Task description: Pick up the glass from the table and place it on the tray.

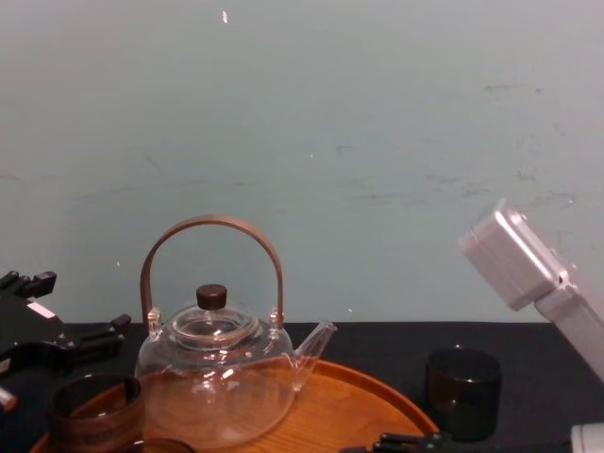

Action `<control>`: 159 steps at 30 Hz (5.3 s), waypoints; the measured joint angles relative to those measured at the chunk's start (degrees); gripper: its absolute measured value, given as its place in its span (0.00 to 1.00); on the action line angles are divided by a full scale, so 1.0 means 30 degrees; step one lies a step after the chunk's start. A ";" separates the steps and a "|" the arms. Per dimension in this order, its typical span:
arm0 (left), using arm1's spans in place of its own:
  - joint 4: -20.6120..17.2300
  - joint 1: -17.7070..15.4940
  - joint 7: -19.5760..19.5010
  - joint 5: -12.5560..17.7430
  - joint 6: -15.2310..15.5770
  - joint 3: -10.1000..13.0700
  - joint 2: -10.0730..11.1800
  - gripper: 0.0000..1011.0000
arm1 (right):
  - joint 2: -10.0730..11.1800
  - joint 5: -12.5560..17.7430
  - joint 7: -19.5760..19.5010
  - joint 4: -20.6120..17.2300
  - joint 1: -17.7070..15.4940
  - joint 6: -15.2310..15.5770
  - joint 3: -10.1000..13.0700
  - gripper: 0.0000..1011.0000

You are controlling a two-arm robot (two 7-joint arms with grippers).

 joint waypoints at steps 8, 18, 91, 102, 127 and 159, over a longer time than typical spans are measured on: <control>0.0000 0.0000 0.0001 -0.0001 0.0000 -0.0001 0.0000 0.99 | 0.0522 0.0532 0.0524 -0.0443 -0.0266 -0.0156 0.0315 0.99; -0.0001 -0.0001 0.0000 0.0000 0.0000 -0.0001 0.0000 0.99 | 0.1966 0.1325 0.0417 -0.1678 -0.1295 -0.0180 0.1124 0.99; -0.0001 -0.0001 0.0000 0.0000 0.0000 0.0000 0.0000 0.99 | 0.0148 0.0814 -0.5657 0.0958 -0.0789 0.2877 0.5220 0.99; 0.0000 -0.0001 0.0000 0.0000 -0.0001 0.0000 0.0000 0.99 | -0.0516 -0.0036 -0.5272 0.1772 -0.0191 0.2824 0.5011 0.99; 0.0001 0.0000 0.0000 0.0000 0.0000 -0.0001 0.0000 0.99 | -0.2047 -0.1278 -0.4722 0.3626 0.0908 0.2796 0.4994 0.99; 0.0000 0.0000 0.0000 0.0000 -0.0001 0.0000 0.0000 0.99 | -0.3135 -0.2148 -0.4564 0.4908 0.1740 0.2873 0.5209 0.99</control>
